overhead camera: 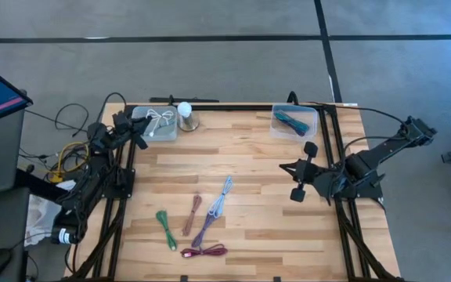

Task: Pick & Place USB Port
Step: Put the white charger cable into the gray bin

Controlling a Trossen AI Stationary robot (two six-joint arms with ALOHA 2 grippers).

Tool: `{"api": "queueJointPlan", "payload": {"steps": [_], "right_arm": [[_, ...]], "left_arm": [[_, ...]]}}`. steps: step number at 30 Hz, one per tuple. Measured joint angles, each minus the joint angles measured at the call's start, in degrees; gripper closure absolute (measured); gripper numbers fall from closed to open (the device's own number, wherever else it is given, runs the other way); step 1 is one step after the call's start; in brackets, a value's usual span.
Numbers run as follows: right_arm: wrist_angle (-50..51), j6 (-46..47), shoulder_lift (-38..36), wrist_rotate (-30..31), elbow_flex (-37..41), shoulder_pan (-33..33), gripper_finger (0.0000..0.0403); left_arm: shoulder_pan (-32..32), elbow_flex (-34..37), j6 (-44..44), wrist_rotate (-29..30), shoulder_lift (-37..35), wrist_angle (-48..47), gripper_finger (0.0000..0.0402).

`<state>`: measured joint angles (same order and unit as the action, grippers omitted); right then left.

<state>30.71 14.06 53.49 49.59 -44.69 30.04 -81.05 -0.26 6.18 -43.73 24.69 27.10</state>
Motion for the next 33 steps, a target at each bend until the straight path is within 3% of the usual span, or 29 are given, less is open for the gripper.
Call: {"api": "queueJointPlan", "payload": {"steps": [12, 28, 33], "right_arm": [[-1.7, 0.0, 0.1, -0.2, 0.0, 0.0, 0.0403], [-3.8, -1.0, 0.1, -0.4, 0.0, 0.0, 0.0403], [-3.8, -1.0, 0.1, -0.5, 0.0, 0.0, 0.0403]], "left_arm": [[7.2, 0.0, -13.3, 11.9, 1.0, -8.2, 0.0396], [23.9, -0.1, -13.5, 43.4, 12.1, -5.6, 0.0396], [26.3, -0.1, -12.5, 49.3, 15.0, -5.1, 0.0396]]}}
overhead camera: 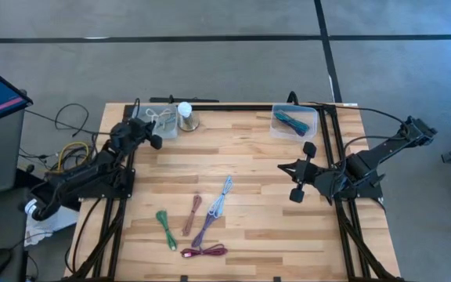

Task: Pick & Place USB Port
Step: Put the white charger cable into the gray bin

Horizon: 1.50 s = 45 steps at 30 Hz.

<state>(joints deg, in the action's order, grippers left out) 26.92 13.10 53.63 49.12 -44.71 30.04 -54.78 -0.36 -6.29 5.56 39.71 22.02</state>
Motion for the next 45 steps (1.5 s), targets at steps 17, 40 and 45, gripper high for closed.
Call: {"api": "queueJointPlan", "payload": {"steps": [17, 40, 45], "right_arm": [[-0.8, 0.0, 0.0, 0.0, 0.0, 0.0, 0.0403], [-0.8, 0.0, 0.0, 0.0, 0.0, 0.0, 0.0403], [-0.8, 0.0, 0.0, 0.0, 0.0, 0.0, 0.0403]], "left_arm": [[0.3, 0.0, 2.5, 0.9, 0.6, 0.5, 0.0274], [0.5, 0.0, 5.0, 0.2, 0.5, 16.9, 0.0183], [0.5, 0.0, 5.3, -1.5, 0.5, 21.6, 0.0187]]}}
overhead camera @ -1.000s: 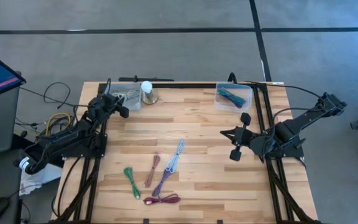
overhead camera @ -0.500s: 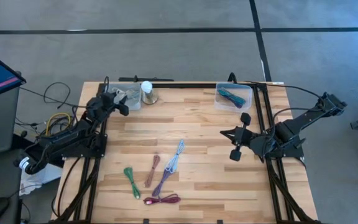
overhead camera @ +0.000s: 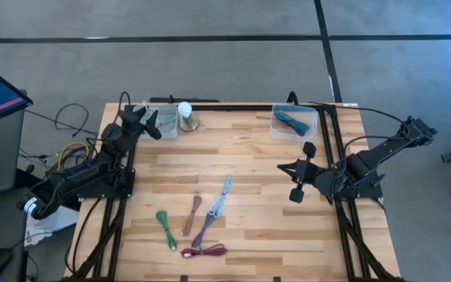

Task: Pick & Place USB Port
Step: Put the white charger cable into the gray bin, then put the pink charger cable into the gray bin

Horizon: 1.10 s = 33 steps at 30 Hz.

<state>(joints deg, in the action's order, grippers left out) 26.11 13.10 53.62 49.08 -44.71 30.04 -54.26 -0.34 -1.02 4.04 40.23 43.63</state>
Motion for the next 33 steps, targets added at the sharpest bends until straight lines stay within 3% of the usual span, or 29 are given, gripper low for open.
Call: {"api": "queueJointPlan", "payload": {"steps": [6, 10, 13, 18, 20, 24, 33], "right_arm": [[0.0, 0.0, 0.0, 0.0, 0.0, 0.0, 0.0403], [0.0, 0.0, 0.0, 0.0, 0.0, 0.0, 0.0403], [0.0, 0.0, 0.0, 0.0, 0.0, 0.0, 0.0403], [0.0, 0.0, 0.0, 0.0, 0.0, 0.0, 0.0403], [0.0, 0.0, 0.0, 0.0, 0.0, 0.0, 0.0403], [0.0, 0.0, 0.0, 0.0, 0.0, 0.0, 0.0403], [0.0, 0.0, 0.0, 0.0, 0.0, 0.0, 0.0403]], "left_arm": [[-0.1, 0.0, 0.0, 0.3, 1.3, -5.0, 0.0188], [-0.1, 0.0, 0.4, -0.3, 3.6, -7.8, 0.0213], [-0.1, 0.0, 2.1, -3.3, 4.8, -7.8, 0.0261], [-0.1, 0.0, 4.4, -7.2, 4.9, -7.6, 0.0376], [-0.1, 0.0, 4.5, -7.3, 4.9, -7.3, 0.0388], [-0.1, 0.0, 4.5, -8.4, 4.8, -6.9, 0.0353], [-0.1, 0.0, 6.3, -9.8, 4.8, -7.0, 0.0194]]}}
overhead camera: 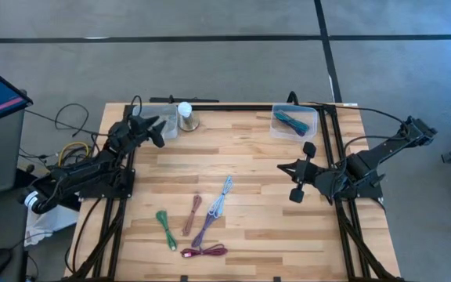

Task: Pick & Place USB Port
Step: Put the pink charger cable into the gray bin

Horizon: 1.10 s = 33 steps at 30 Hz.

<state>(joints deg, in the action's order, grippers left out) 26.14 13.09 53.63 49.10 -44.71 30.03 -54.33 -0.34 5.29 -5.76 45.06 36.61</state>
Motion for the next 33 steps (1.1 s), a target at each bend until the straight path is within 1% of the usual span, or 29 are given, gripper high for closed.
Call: {"api": "queueJointPlan", "payload": {"steps": [3, 5, 7, 9, 11, 13, 17, 20, 23, 27, 33], "right_arm": [[0.0, 0.0, 0.0, 0.0, 0.0, 0.0, 0.0403], [0.0, 0.0, 0.0, 0.0, 0.0, 0.0, 0.0403], [0.0, 0.0, 0.0, 0.0, 0.0, 0.0, 0.0403], [0.0, 0.0, 0.0, -0.2, 0.0, 0.0, 0.0403], [0.0, 0.0, 0.0, -0.8, 0.0, 0.0, 0.0403], [0.0, -0.1, 0.0, -1.5, 0.0, 0.0, 0.0403], [0.0, -0.1, 0.0, -1.9, 0.0, -0.1, 0.0403], [0.0, -0.1, 0.0, -3.7, 0.0, -0.7, 0.0403], [0.0, -0.1, 0.0, -6.1, 0.0, -1.3, 0.0403], [0.0, 0.0, 0.0, -8.8, 0.0, -1.8, 0.0403], [0.0, 0.0, 0.0, -8.8, 0.0, -1.8, 0.0403]], "left_arm": [[0.0, 0.0, 0.1, 0.1, 0.0, 0.0, 0.0147], [0.0, 0.0, 0.1, 0.1, 0.0, 0.2, 0.0124], [0.0, 0.0, 0.1, 0.1, 0.0, 0.4, 0.0111], [0.0, 0.0, 0.2, 0.1, 0.0, 0.7, 0.0106], [0.0, 0.0, 1.6, -0.7, 0.0, 1.2, 0.0107], [0.0, 0.0, 3.5, -3.0, 0.0, 2.2, 0.0110], [0.0, 0.0, 5.8, -12.3, 0.0, 7.0, 0.0120], [0.0, 0.0, 6.7, -19.4, 0.0, 11.5, 0.0129], [0.0, 0.0, 7.0, -24.6, 0.0, 15.1, 0.0139], [0.0, 0.0, 7.0, -27.6, 0.0, 17.4, 0.0149], [0.0, 0.0, 8.3, -28.7, 0.0, 18.2, 0.0160]]}}
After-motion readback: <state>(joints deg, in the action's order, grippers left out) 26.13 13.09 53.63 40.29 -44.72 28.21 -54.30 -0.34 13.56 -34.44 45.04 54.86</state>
